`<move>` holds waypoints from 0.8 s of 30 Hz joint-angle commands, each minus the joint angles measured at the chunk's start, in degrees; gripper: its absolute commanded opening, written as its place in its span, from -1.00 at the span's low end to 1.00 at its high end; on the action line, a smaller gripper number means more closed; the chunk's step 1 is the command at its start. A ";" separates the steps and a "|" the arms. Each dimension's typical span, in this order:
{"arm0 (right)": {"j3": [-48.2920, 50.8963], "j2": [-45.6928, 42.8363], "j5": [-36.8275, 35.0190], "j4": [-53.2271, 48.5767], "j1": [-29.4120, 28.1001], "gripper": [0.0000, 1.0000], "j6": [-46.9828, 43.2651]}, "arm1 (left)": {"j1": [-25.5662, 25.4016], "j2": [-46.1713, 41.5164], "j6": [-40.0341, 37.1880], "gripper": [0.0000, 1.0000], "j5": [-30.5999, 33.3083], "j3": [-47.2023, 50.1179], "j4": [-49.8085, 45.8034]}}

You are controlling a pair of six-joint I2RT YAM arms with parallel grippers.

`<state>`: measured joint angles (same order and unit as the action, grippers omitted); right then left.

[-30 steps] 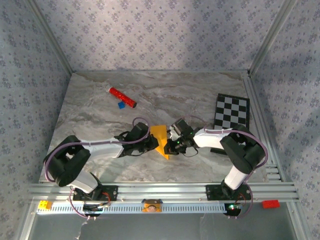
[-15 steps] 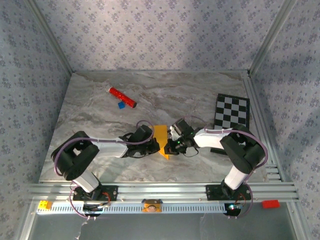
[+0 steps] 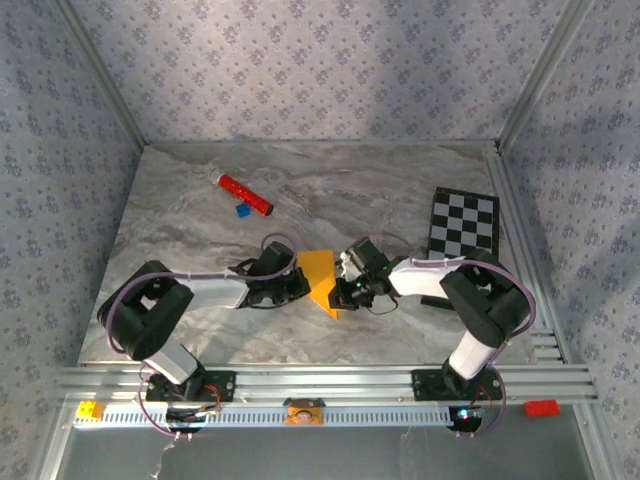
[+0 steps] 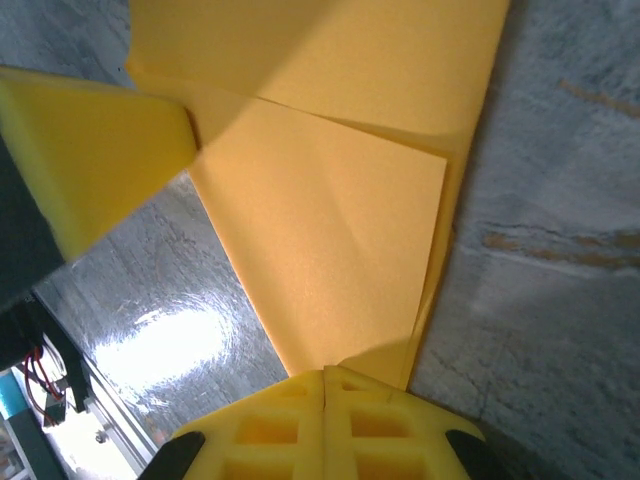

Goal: Fold a paper plane with a square sheet of paper (pick it up from the middle)
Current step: Third fold the triangle at the center of the table.

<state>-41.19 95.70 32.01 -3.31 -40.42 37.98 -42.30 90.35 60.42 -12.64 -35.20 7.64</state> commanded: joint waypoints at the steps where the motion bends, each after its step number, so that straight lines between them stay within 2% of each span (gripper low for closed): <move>1: 2.92 2.61 -3.62 -6.10 0.26 -1.00 -1.16 | 2.21 -0.94 -1.71 -0.87 2.55 0.40 -3.55; 14: 3.23 2.15 -3.41 -6.27 0.56 -1.00 -1.51 | 8.52 -2.98 -4.20 -0.88 1.62 0.14 -8.49; 20: 3.48 0.55 -3.60 -4.93 0.52 -1.00 -0.36 | 7.27 -9.64 -5.76 -0.85 0.32 -3.56 -14.04; 24: 3.09 0.60 -3.92 -5.44 0.70 -1.00 -0.55 | 6.03 -12.88 -6.37 -0.83 -0.38 -3.73 -12.17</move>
<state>-40.29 95.31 32.60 -1.96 -40.07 37.74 -35.62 79.57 55.77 -12.62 -37.08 -4.27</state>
